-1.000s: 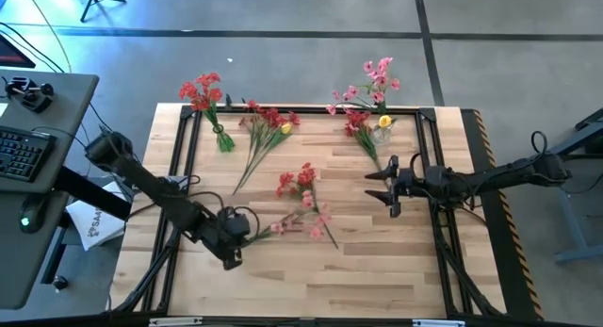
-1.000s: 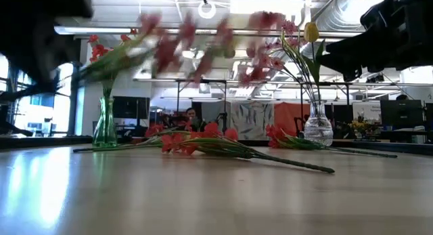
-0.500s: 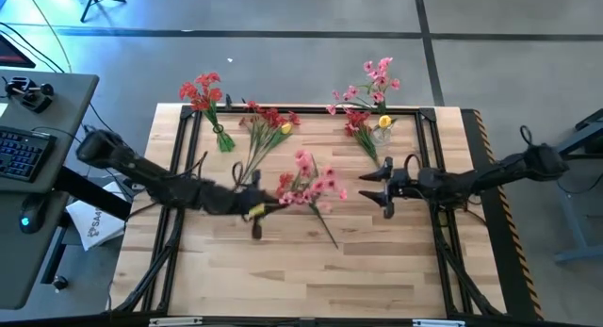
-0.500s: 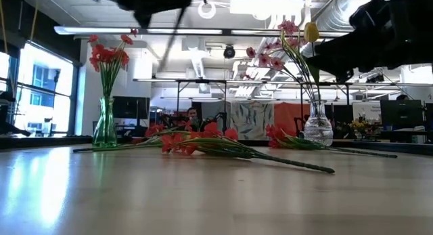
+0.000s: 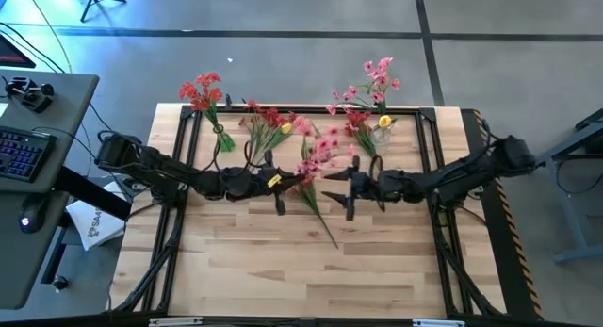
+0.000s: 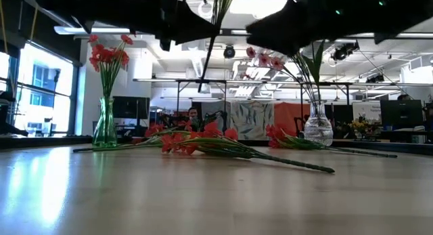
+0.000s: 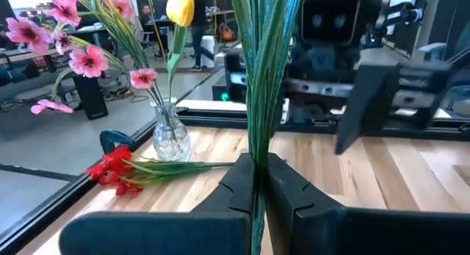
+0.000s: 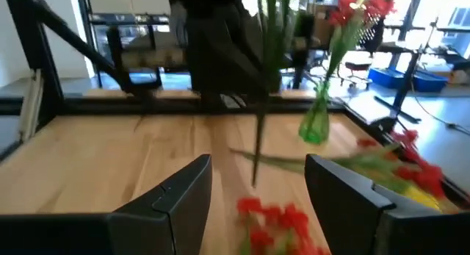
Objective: Sort flowers into vase by color
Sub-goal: Put the pink flowers into the transparent vase
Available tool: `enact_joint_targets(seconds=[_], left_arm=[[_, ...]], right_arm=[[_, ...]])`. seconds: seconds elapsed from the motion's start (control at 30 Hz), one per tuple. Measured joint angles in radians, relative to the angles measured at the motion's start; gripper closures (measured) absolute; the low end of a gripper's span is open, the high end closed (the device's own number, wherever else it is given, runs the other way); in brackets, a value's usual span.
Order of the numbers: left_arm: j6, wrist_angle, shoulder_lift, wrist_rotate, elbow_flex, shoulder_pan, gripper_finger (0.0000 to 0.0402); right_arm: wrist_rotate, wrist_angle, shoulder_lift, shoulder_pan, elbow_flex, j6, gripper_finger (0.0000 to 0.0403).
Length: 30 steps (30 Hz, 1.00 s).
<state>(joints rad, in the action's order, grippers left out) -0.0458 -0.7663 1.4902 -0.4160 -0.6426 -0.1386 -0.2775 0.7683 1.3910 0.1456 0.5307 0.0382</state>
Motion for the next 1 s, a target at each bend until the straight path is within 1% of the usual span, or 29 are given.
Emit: enact_joint_targets(seconds=[0.2,0.4,0.47,0.57,0.7,0.77,0.83,0.9,1.0], left_arm=[[0.002,0.007,0.001,-0.044,0.0,-0.015,0.0401],[0.008,0.011,0.0,-0.048,0.0,-0.015,0.0401],[0.01,0.013,0.0,-0.048,0.0,-0.015,0.0401],[0.016,0.013,0.0,-0.046,0.0,-0.015,0.0401],[0.019,0.02,0.0,-0.045,0.0,-0.015,0.0395],[0.026,0.036,-0.001,-0.045,-0.002,-0.015,0.038],[0.038,0.066,-0.001,-0.039,-0.002,-0.014,0.0357],[0.037,0.106,-0.001,0.002,-0.002,-0.013,0.0331],[0.062,0.17,-0.001,0.042,-0.001,-0.015,0.0298]], right_arm=[[-0.038,0.003,0.081,-0.001,0.152,-0.039,0.0188],[-0.04,-0.031,0.17,-0.001,0.265,0.006,0.0189],[-0.04,-0.039,0.191,-0.001,0.293,0.016,0.0198],[-0.041,-0.044,0.203,-0.002,0.308,0.03,0.0229],[-0.042,-0.064,0.192,-0.013,0.308,0.033,0.03],[-0.04,-0.077,0.185,-0.022,0.308,0.036,0.0342],[-0.035,-0.137,0.167,-0.029,0.307,0.054,0.0383],[-0.07,-0.245,0.122,-0.039,0.306,0.063,0.0393],[-0.183,-0.432,0.009,-0.057,0.306,0.054,0.0391]])
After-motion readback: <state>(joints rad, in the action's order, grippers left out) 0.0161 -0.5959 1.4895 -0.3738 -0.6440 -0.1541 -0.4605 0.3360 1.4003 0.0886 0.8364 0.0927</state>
